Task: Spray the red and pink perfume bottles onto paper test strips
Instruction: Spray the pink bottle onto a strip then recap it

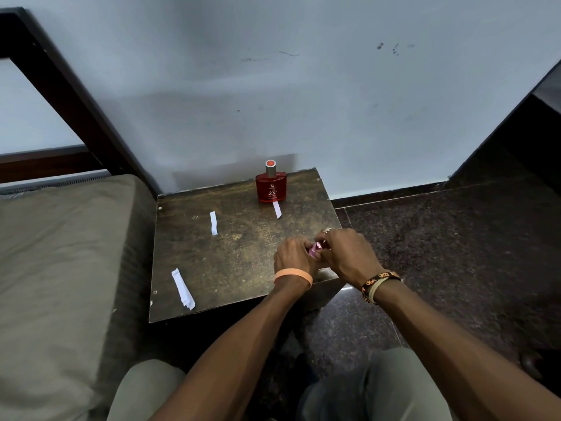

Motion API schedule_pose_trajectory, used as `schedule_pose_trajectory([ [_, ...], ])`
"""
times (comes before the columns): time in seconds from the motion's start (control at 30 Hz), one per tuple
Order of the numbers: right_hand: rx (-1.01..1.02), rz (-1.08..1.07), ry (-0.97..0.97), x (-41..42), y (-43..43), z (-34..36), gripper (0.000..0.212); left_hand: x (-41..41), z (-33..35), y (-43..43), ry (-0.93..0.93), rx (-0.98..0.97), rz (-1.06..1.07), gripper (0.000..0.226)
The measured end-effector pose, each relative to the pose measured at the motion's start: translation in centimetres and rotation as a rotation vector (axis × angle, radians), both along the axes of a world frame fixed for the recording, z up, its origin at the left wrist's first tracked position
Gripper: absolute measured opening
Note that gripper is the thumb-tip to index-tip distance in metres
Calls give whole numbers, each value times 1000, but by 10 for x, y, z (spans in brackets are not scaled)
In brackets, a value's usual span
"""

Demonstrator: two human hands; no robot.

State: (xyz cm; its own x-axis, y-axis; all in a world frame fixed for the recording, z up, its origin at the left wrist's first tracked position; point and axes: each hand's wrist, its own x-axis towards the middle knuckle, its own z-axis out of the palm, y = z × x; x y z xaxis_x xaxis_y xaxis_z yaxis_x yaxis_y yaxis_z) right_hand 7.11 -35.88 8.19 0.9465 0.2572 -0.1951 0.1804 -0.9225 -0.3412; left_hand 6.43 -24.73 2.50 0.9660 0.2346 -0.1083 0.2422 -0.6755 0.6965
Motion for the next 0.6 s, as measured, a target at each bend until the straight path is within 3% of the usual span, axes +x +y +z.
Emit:
schedule_pose_trajectory([
  [0.1, 29, 16, 46, -1, 2, 0, 38, 0, 0, 0, 2, 6, -2, 12],
  [0.23, 1, 2, 13, 2, -2, 0, 24, 1, -2, 0, 1, 23, -9, 14],
  [0.5, 36, -48, 18, 0, 0, -4, 24, 0, -1, -1, -24, 1, 21, 16],
  [0.6, 101, -79, 51, -1, 1, -7, 37, -3, 1, -2, -59, -46, 51, 24],
])
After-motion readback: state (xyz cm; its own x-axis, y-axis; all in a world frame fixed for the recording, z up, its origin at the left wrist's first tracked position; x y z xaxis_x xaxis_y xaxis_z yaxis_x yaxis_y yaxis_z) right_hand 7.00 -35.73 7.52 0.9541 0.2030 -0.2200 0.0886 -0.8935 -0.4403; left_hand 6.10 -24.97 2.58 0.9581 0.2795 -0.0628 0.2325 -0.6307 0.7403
